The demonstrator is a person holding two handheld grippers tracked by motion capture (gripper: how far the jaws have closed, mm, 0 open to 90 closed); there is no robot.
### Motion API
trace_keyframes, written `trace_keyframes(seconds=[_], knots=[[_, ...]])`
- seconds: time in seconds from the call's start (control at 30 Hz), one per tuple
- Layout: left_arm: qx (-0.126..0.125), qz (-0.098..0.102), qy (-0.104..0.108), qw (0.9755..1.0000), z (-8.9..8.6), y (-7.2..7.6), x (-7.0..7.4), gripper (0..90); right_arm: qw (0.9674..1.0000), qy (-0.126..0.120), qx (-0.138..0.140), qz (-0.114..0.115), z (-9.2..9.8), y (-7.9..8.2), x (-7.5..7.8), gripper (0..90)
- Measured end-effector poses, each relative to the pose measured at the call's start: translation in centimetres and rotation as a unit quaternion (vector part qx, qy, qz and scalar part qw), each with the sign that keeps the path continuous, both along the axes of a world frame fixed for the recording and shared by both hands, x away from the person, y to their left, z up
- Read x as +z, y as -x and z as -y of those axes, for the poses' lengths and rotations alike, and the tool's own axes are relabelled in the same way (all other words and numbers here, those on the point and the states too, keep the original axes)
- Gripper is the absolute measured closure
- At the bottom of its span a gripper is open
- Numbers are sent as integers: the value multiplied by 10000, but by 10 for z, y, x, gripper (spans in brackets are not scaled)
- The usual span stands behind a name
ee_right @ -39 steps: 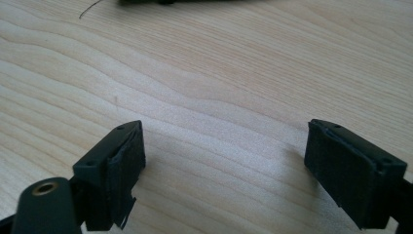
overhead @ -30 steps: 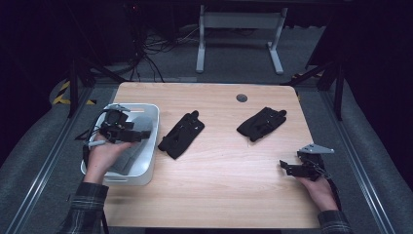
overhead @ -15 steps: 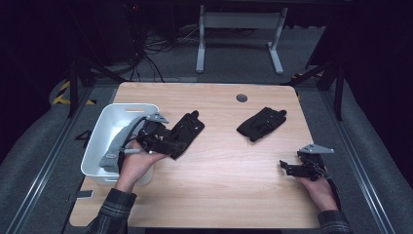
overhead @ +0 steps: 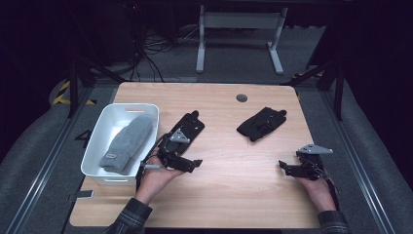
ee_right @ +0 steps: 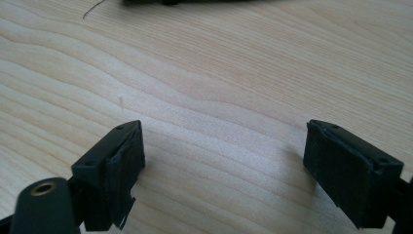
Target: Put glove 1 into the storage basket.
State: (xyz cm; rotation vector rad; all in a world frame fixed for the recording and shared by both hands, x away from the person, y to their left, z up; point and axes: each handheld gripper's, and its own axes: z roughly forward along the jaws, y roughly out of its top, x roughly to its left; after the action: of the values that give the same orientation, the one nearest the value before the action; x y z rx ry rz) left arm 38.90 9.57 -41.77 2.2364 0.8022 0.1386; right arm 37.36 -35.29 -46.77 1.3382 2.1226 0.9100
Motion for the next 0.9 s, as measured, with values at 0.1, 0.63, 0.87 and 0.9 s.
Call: trace_keyframes(seconds=[0.1, 0.63, 0.87, 0.9], knots=[[-103, -83, -102, 9999, 4, 4, -15, 152, 10000, 39, 36, 13, -1, 1, 0, 148], [-548, 348, -524, 9965, 10, 15, -55, 49, 9974, -103, 685, -202, -18, -4, 18, 479], [-607, 502, -321, 9964, 6, 17, -60, 13, 9944, -231, 1012, -178, -31, -13, 27, 811], [-596, 493, -326, 9965, 6, 16, -60, 12, 9940, -243, 1062, -115, -34, -15, 30, 894]])
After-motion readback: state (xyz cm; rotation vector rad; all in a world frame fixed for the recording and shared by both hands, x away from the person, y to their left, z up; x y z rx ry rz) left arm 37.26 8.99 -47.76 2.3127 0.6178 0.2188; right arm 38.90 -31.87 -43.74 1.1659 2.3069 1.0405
